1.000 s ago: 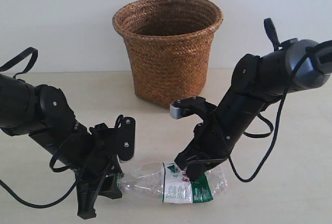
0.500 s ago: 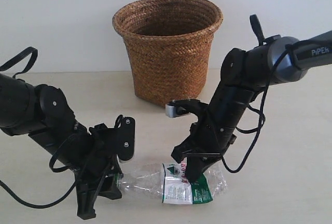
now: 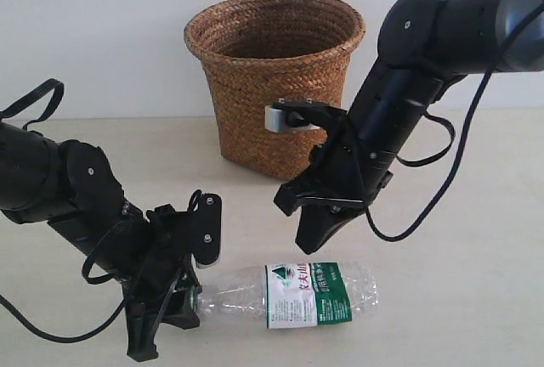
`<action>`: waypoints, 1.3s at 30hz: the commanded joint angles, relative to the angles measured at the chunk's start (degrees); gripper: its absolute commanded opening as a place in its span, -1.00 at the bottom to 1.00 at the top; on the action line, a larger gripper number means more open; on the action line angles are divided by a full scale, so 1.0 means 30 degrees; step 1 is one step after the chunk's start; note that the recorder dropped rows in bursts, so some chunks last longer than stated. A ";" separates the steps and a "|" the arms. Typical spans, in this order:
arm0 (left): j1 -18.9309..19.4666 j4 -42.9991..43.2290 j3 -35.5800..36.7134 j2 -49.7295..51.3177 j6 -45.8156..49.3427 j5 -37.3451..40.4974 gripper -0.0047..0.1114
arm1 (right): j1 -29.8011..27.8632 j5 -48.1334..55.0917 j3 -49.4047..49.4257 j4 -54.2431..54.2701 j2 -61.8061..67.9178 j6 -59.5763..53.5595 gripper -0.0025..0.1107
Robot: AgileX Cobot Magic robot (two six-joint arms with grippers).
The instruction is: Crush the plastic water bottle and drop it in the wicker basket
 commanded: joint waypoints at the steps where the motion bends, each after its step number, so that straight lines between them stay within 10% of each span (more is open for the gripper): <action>1: -0.0052 -0.0061 -0.0062 0.0064 -0.0317 0.0048 -0.84 | 0.0379 -0.0660 0.0085 0.1517 0.1057 0.0151 -0.96; 39: -0.0052 -0.0061 -0.0062 0.0064 -0.0310 0.0051 -0.84 | 0.1152 -0.3094 0.0048 0.3561 0.6178 -0.0172 -0.96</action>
